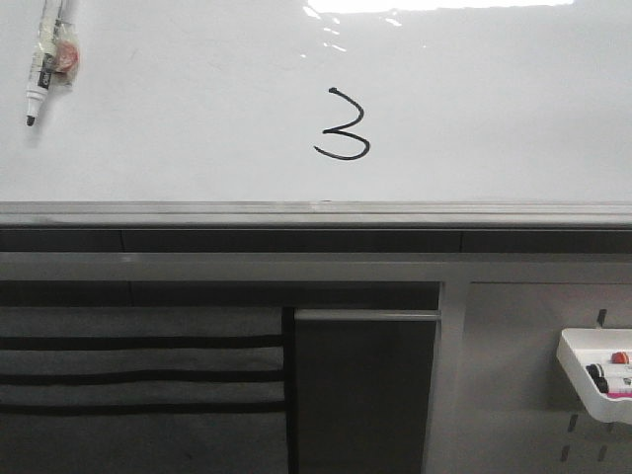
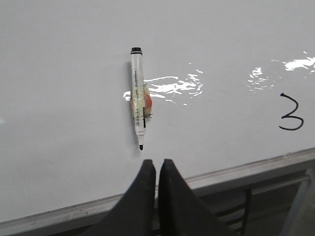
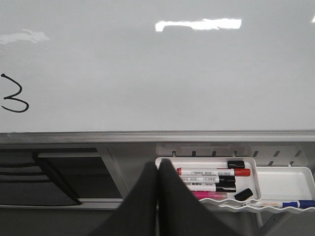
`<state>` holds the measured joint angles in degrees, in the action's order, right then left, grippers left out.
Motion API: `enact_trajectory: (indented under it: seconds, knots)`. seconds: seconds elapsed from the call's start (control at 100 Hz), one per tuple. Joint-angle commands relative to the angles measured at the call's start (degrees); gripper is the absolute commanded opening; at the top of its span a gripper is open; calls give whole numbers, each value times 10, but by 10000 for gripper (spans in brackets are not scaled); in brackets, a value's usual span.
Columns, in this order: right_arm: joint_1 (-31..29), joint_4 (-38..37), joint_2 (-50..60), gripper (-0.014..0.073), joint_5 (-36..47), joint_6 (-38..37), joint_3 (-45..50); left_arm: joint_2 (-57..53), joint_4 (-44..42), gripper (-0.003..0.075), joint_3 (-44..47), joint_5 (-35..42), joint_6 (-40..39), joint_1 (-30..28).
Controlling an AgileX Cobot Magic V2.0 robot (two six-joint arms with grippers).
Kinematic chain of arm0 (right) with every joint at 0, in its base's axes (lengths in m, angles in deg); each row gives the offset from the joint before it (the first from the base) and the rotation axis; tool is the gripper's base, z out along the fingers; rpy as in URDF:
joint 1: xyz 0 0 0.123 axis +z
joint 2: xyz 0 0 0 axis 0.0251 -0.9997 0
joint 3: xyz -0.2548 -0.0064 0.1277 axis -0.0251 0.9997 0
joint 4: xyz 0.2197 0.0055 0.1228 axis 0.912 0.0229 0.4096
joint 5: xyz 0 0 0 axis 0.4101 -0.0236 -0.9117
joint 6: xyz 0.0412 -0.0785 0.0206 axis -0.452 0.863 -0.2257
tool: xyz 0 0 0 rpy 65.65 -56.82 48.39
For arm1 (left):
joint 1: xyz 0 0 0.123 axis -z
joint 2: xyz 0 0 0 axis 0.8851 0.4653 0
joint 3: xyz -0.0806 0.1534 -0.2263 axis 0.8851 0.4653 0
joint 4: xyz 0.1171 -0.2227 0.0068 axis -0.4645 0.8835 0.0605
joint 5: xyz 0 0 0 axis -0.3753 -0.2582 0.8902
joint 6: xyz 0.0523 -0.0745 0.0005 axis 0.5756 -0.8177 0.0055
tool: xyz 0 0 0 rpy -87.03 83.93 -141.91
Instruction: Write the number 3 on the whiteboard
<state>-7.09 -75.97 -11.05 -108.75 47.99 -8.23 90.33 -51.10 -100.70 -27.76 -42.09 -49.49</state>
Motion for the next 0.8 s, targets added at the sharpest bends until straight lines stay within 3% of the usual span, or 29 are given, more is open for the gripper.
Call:
enact_trajectory:
  seconds: [0.0, 0.34, 0.44, 0.54, 0.79]
  knots:
    - [-2, 3, 4, -68, 48, -1, -4, 1, 11, -18, 24, 95, -13, -2]
    - [-2, 3, 2, -68, 37, -1, -4, 1, 11, -18, 135, 96, -13, -2]
    - [-2, 3, 2, -68, 37, -1, -4, -19, -65, -18, 159, 129, -12, 4]
    - [-2, 3, 2, -68, 36, -1, -4, -71, -92, -18, 186, 136, -12, 1]
    - [-2, 3, 2, -68, 35, -1, -4, -214, -65, -18, 277, 214, -12, -31]
